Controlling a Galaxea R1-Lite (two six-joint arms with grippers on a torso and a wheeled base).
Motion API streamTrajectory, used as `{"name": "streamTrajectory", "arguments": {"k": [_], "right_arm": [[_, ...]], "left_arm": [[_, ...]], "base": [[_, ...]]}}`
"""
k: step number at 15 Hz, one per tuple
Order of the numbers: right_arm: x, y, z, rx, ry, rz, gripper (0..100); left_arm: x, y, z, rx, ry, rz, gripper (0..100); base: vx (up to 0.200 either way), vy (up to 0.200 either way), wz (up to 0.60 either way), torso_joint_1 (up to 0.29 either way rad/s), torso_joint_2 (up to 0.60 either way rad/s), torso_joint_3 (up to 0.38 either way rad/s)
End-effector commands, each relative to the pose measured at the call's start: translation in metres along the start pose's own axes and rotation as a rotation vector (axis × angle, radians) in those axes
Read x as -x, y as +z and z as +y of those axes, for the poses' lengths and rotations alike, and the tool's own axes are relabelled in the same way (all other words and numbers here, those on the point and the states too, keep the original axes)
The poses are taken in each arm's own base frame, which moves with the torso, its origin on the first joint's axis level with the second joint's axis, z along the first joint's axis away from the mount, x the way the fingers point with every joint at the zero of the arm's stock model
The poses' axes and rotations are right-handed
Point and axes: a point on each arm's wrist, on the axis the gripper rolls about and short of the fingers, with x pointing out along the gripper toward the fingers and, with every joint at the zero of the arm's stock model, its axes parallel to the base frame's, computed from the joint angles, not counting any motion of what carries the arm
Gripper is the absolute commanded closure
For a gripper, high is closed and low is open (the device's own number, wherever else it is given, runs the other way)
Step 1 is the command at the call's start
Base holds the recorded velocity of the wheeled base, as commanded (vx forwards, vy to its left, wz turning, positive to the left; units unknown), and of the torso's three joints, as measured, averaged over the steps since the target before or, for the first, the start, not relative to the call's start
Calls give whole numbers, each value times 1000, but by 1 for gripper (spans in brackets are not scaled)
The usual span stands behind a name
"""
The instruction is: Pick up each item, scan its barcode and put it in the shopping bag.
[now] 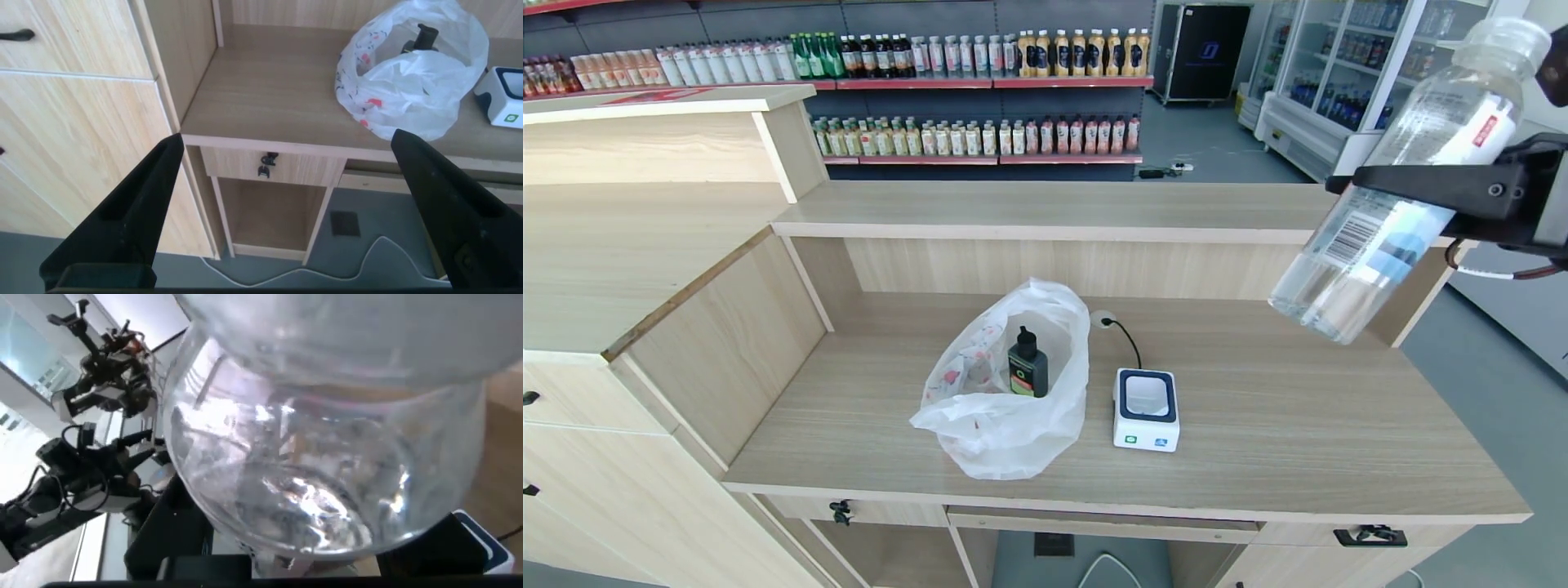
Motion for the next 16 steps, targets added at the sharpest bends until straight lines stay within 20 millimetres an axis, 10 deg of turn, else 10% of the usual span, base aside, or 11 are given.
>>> {"name": "streamTrajectory", "arguments": {"k": [1, 16], "right_arm": [[-1, 10, 39, 35, 84, -20, 100], [-17, -8, 120, 58, 433, 21, 100]], "left_arm": [[0, 0, 0, 1, 1, 0, 0], [0, 0, 0, 1, 1, 0, 0]], "base": [[0, 0, 0, 0, 0, 0], [0, 0, 0, 0, 0, 0]]}}
